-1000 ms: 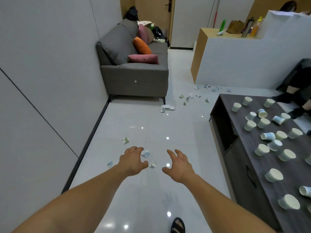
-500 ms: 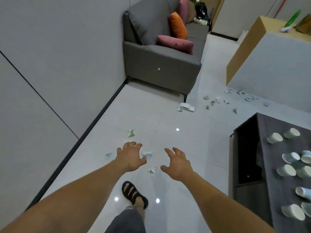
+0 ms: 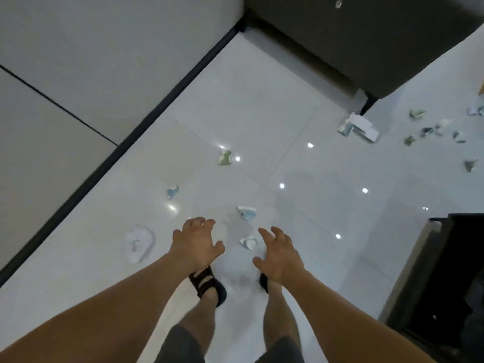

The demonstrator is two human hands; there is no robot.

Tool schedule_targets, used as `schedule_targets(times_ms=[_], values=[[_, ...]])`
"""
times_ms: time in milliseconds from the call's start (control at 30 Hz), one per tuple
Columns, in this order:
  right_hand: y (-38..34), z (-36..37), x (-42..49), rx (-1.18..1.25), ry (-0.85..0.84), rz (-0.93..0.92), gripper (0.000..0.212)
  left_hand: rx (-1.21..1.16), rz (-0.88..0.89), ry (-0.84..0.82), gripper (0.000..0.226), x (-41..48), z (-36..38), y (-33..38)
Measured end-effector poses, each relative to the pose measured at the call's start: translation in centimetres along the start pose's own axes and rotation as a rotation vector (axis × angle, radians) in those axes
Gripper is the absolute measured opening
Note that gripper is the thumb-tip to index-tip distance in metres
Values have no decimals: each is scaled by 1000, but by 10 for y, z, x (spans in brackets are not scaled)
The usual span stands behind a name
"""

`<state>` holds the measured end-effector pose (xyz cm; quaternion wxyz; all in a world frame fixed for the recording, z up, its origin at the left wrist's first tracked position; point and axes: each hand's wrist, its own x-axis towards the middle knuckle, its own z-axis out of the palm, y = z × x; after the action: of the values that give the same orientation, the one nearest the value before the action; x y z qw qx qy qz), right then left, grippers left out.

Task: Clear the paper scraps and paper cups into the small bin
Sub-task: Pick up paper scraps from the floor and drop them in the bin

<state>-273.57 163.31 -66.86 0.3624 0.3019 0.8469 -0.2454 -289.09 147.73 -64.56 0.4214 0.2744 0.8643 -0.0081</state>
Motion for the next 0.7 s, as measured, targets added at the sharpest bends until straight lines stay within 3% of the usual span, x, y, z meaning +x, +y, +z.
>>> schedule_targets(times_ms=[367,533,700], values=[[96,187,248,-141,-163,-61,84,-357,-143,-97,67,207,208,-21],[117,272,318,-176,-133,-85,87,-420,-170,-154,68,268,298,-39],[121,310,342,-148,17,-142,57,-483,-186,-201,66,281,345,-48]])
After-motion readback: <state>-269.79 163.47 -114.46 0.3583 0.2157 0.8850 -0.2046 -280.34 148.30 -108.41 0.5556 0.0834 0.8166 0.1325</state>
